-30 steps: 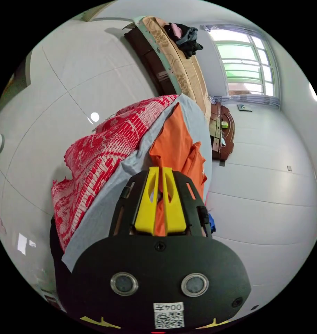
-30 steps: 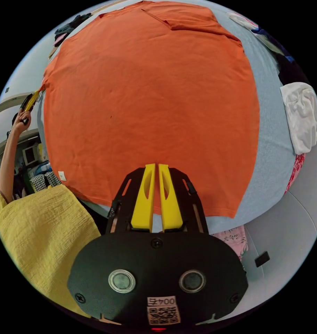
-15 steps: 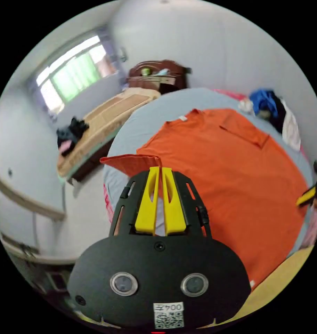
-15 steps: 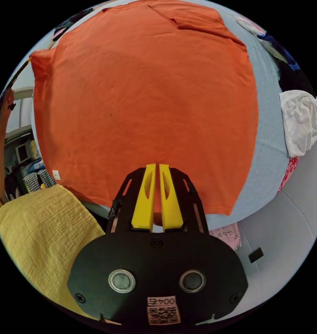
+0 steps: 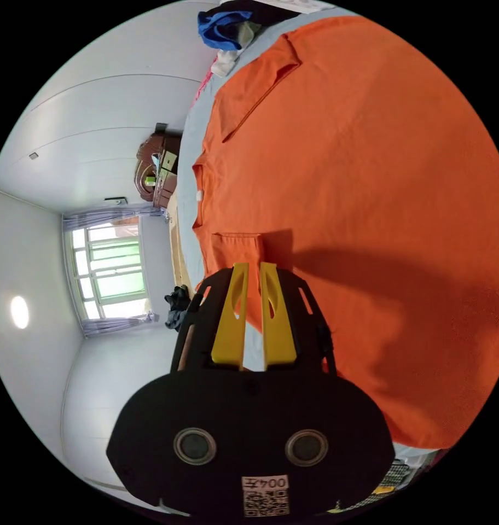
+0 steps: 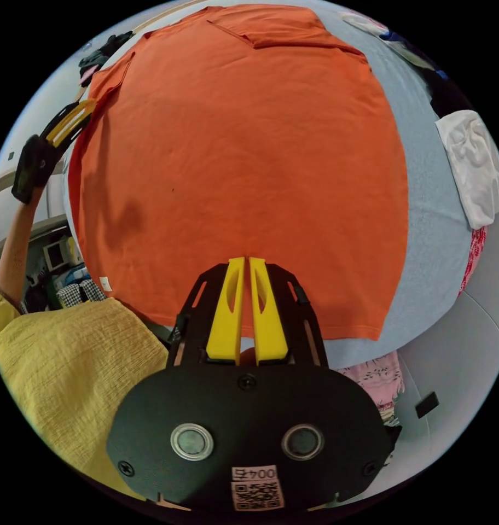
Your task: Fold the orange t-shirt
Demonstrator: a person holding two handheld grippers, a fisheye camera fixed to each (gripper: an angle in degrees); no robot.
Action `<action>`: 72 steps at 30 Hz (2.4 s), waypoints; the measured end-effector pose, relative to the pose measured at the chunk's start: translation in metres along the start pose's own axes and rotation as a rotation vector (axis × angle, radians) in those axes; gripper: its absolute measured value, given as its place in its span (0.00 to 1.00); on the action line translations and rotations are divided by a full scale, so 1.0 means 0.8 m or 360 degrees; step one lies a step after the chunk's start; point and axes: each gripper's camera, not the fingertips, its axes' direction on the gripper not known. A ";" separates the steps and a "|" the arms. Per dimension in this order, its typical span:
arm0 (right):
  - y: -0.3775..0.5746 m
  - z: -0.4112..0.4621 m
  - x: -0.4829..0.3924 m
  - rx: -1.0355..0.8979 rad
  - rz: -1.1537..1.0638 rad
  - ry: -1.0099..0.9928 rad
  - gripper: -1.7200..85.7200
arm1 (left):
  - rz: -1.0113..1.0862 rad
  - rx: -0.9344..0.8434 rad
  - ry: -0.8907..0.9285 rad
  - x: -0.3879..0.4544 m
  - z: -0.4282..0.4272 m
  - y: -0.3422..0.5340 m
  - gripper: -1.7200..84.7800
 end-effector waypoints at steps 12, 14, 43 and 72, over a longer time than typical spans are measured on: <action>0.008 -0.001 0.032 0.0081 -0.0134 -0.0359 0.07 | -0.1051 -0.0132 0.0693 -0.042 -0.011 0.127 0.07; 0.006 -0.019 0.028 0.0298 -0.0189 -0.0652 0.09 | -0.1297 -0.0131 0.0911 -0.051 0.007 0.161 0.09; -0.336 -0.017 -0.186 0.0499 -0.0268 -0.0878 0.13 | -0.1124 0.0028 0.0825 -0.111 0.101 0.200 0.10; -0.337 -0.012 -0.285 0.0637 -0.0338 -0.0663 0.10 | -0.2057 0.0168 0.1645 -0.327 0.295 0.480 0.05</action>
